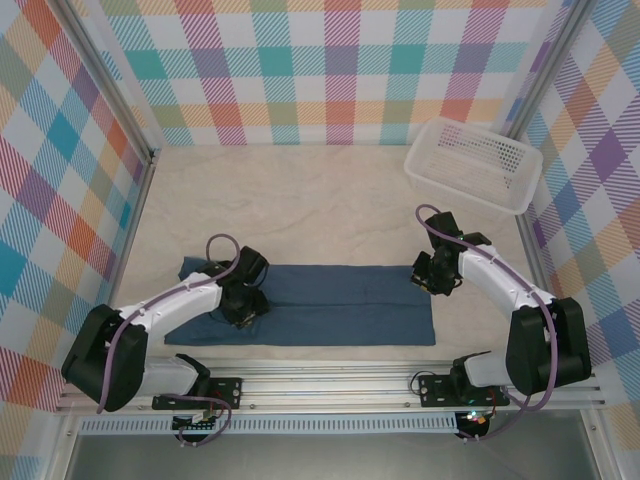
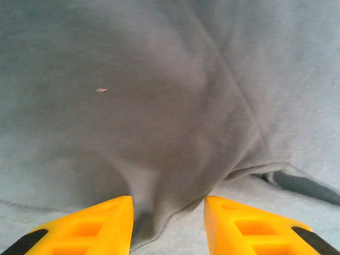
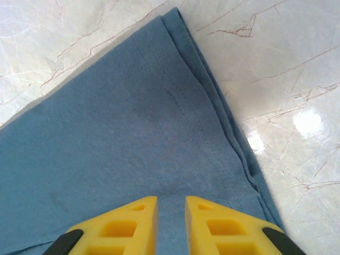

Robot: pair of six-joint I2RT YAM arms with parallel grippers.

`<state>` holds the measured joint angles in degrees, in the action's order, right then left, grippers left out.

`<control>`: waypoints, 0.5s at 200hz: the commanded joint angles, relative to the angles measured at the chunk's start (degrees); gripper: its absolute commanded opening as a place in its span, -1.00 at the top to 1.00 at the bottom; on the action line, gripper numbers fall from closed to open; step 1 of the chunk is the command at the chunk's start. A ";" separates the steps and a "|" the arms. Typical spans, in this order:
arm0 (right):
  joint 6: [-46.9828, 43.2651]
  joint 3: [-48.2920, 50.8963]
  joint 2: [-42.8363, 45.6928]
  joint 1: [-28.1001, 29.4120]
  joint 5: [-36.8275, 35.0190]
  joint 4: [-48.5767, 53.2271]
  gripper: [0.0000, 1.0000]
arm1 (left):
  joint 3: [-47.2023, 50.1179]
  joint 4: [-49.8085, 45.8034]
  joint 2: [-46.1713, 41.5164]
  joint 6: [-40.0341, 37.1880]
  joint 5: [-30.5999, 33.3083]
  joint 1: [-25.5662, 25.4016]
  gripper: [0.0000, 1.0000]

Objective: Fold and stack the t-shirts

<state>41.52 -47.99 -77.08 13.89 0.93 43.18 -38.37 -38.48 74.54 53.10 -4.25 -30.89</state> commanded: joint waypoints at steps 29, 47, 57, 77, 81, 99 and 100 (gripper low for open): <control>0.23 0.70 0.70 0.04 0.21 0.70 0.58 | -0.38 2.11 0.87 0.68 -1.02 -4.66 0.25; 0.32 0.77 0.48 0.06 0.24 0.43 0.58 | -0.38 1.82 1.27 1.34 -1.02 -5.86 0.26; 0.32 0.66 0.33 0.05 0.28 0.48 0.58 | -0.28 1.89 1.64 1.48 -1.27 -6.23 0.26; 0.41 0.39 0.11 -0.01 0.29 0.33 0.58 | -0.45 2.04 2.85 1.65 -1.53 -7.02 0.26; 0.38 0.35 0.09 0.08 0.30 0.37 0.58 | -0.48 2.00 3.27 1.55 -1.53 -7.16 0.26; 0.32 0.15 -0.31 0.01 0.30 0.33 0.58 | -1.21 1.34 5.09 1.33 -1.14 -7.75 0.28; 0.32 0.12 -0.33 0.00 0.25 0.33 0.58 | -1.24 1.23 5.17 1.36 -1.08 -7.81 0.28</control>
<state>41.54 -47.77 -77.10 13.89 0.93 43.11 -38.41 -35.79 77.60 54.00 -5.06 -37.39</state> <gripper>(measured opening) 0.208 0.364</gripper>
